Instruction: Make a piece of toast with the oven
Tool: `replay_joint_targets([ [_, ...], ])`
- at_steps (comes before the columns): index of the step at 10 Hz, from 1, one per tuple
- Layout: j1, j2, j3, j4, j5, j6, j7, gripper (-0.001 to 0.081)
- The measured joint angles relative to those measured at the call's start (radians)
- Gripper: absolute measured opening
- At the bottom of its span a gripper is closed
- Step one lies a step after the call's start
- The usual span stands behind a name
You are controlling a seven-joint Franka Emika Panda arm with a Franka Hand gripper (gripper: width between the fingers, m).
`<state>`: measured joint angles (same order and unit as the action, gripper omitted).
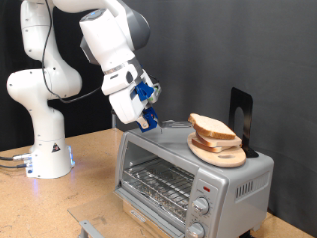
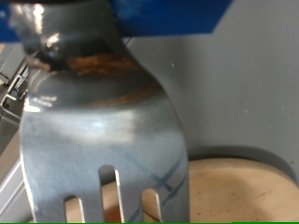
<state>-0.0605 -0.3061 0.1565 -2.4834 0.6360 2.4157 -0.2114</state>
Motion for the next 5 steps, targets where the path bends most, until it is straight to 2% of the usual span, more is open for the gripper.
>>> replay_joint_targets([
  [5,-0.002,0.019,0.010,0.028,-0.051,-0.020,0.066,0.0443],
])
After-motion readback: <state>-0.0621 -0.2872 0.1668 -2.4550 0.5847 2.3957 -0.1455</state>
